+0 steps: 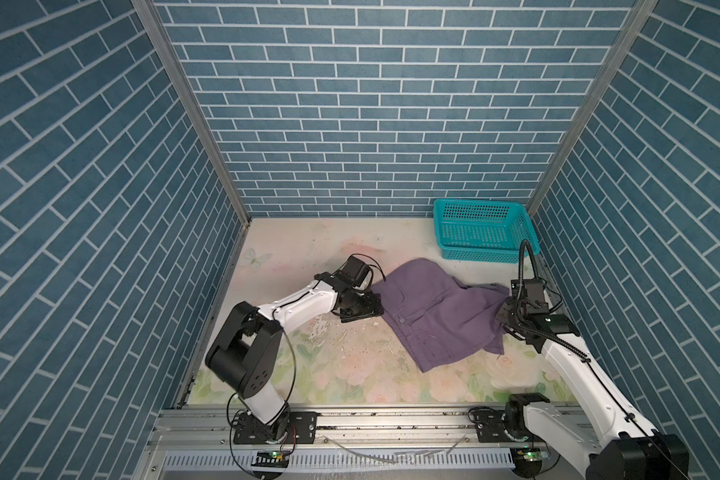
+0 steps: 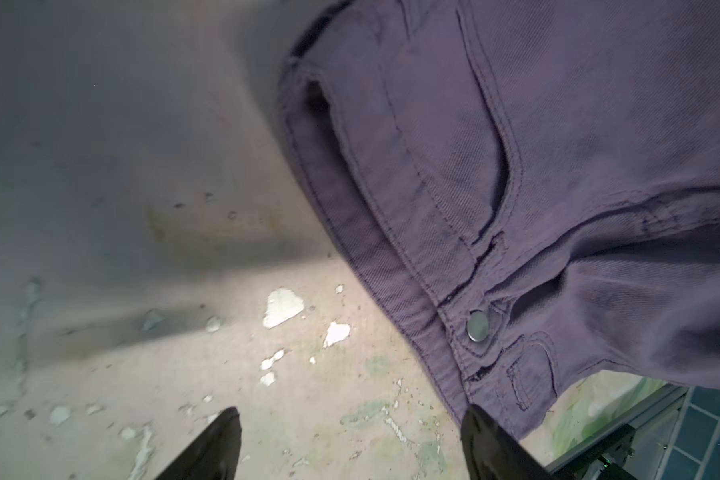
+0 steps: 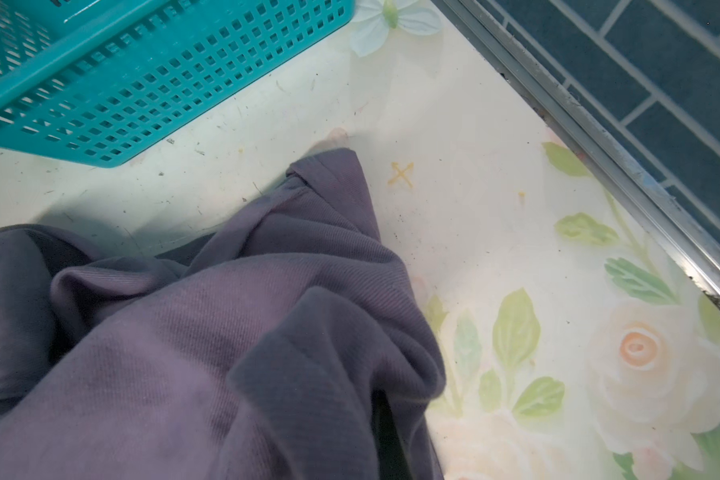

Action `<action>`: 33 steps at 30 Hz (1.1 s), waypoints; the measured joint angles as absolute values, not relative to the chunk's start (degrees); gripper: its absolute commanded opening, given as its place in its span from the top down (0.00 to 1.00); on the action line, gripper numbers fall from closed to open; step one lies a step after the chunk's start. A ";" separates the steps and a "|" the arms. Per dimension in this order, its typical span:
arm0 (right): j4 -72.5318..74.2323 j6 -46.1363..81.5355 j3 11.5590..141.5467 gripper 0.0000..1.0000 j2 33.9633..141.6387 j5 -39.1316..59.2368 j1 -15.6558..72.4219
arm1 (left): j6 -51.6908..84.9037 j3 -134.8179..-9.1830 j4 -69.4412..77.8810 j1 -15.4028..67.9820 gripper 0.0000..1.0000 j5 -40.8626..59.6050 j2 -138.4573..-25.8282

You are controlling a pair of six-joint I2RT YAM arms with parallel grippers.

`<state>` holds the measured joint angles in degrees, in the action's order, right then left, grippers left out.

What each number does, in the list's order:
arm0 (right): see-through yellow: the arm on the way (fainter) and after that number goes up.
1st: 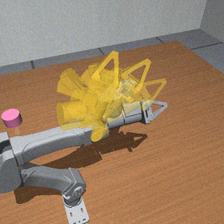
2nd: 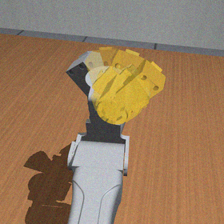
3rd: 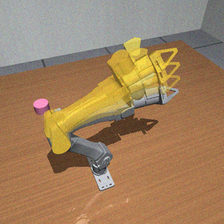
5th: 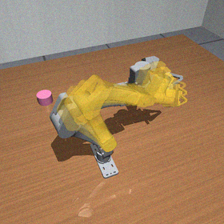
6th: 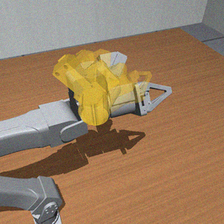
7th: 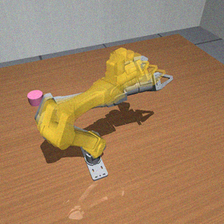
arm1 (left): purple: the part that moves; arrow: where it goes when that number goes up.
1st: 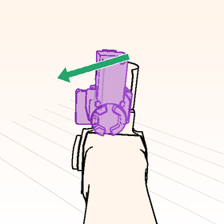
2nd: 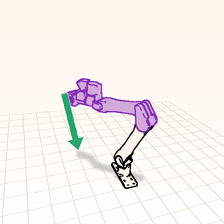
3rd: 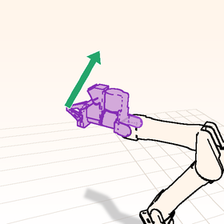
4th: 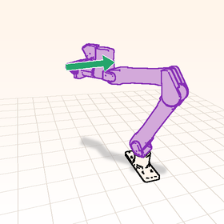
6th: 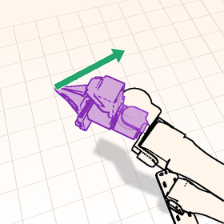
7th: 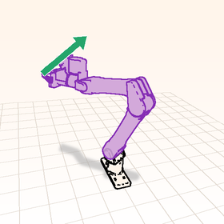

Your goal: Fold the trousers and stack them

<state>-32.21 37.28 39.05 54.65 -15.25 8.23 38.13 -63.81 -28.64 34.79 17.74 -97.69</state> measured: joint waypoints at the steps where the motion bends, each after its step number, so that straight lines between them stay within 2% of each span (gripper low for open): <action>1: -32.18 37.28 39.05 1.00 54.48 -15.00 8.23 | 38.04 -65.19 -28.49 35.44 0.18 17.32 -99.57; 5: -32.27 37.56 39.05 1.00 53.69 -14.17 8.23 | 37.32 -70.50 -28.32 37.45 0.22 15.57 -106.04; 7: -32.45 37.78 39.05 1.00 52.86 -14.02 8.23 | 36.73 -72.66 -28.23 38.15 0.31 14.90 -108.68; 11: -32.80 38.63 39.05 1.00 51.27 -13.91 8.23 | 35.79 -74.85 -28.49 38.61 0.60 13.30 -112.20; 14: -33.15 38.74 39.05 1.00 50.89 -13.91 8.23 | 34.44 -77.52 -30.02 38.57 0.93 12.01 -114.28; 15: -33.26 38.72 39.05 1.00 50.89 -13.91 8.25 | 33.71 -79.11 -30.83 38.50 1.00 11.64 -115.37; 20: -34.09 38.70 39.20 1.00 50.96 -13.72 8.71 | 30.83 -85.67 -34.87 37.17 1.00 10.02 -118.41; 23: -34.94 38.52 39.75 1.00 51.11 -15.03 12.84 | 30.02 -87.15 -36.93 33.26 1.00 9.87 -117.56; 28: -32.97 36.80 40.32 1.00 52.51 -17.65 27.79 | 30.46 -87.18 -40.21 19.57 1.00 8.78 -110.87; 32: -28.67 35.44 41.04 1.00 59.00 -18.52 40.77 | 32.34 -86.78 -41.87 7.68 0.99 6.81 -103.28; 33: -27.57 35.05 41.67 1.00 61.58 -18.68 44.21 | 32.86 -86.54 -42.17 5.15 0.87 6.31 -101.67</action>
